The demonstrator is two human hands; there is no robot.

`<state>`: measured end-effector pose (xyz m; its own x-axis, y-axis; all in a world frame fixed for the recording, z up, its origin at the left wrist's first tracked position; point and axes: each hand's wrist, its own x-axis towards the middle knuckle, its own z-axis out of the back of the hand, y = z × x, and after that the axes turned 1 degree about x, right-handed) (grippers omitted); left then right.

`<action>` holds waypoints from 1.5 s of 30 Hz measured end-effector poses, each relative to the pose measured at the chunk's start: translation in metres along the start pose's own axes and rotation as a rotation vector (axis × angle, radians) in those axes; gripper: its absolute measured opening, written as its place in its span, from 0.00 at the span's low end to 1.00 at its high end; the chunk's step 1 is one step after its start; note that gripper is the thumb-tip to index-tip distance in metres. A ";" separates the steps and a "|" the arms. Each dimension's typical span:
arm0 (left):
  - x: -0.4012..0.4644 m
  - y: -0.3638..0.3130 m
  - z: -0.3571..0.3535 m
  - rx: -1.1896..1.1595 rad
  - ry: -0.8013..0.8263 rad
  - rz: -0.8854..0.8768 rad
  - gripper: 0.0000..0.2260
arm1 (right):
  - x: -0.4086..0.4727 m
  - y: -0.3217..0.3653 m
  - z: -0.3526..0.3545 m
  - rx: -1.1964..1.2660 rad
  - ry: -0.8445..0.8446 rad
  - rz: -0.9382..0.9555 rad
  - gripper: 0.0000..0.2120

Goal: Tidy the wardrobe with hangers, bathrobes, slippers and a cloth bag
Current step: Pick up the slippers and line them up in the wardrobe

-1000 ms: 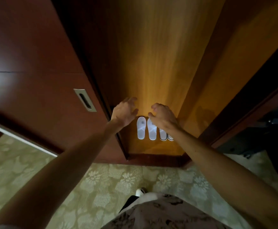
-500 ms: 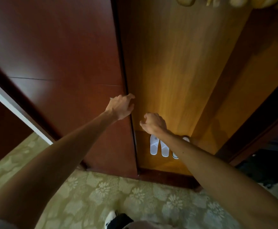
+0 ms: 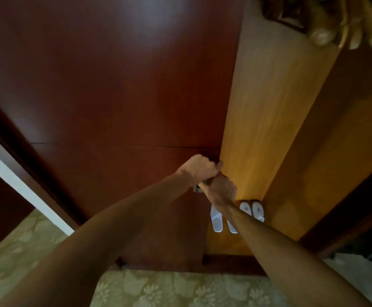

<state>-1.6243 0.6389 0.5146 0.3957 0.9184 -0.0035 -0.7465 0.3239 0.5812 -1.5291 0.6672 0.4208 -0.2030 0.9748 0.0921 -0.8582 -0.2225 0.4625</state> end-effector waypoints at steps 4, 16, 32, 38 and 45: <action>0.000 0.008 -0.011 -0.028 -0.038 -0.056 0.23 | 0.002 0.003 -0.007 -0.024 -0.003 -0.066 0.29; 0.028 -0.009 0.006 -0.041 -0.064 -0.116 0.22 | 0.012 -0.023 0.016 -0.098 0.066 -0.145 0.24; 0.074 -0.056 0.030 -0.123 -0.073 -0.111 0.26 | 0.018 -0.082 0.060 -0.233 0.112 -0.111 0.18; 0.007 -0.033 -0.041 -0.415 -0.209 0.082 0.23 | -0.004 -0.051 0.038 -0.342 0.142 -0.060 0.21; -0.144 0.071 -0.135 -0.517 -0.379 0.426 0.11 | -0.032 0.129 -0.044 -0.105 0.226 0.269 0.15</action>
<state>-1.8064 0.5607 0.4465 0.1043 0.8773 0.4685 -0.9938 0.1099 0.0153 -1.6542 0.6068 0.4393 -0.5172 0.8558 -0.0045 -0.8014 -0.4824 0.3537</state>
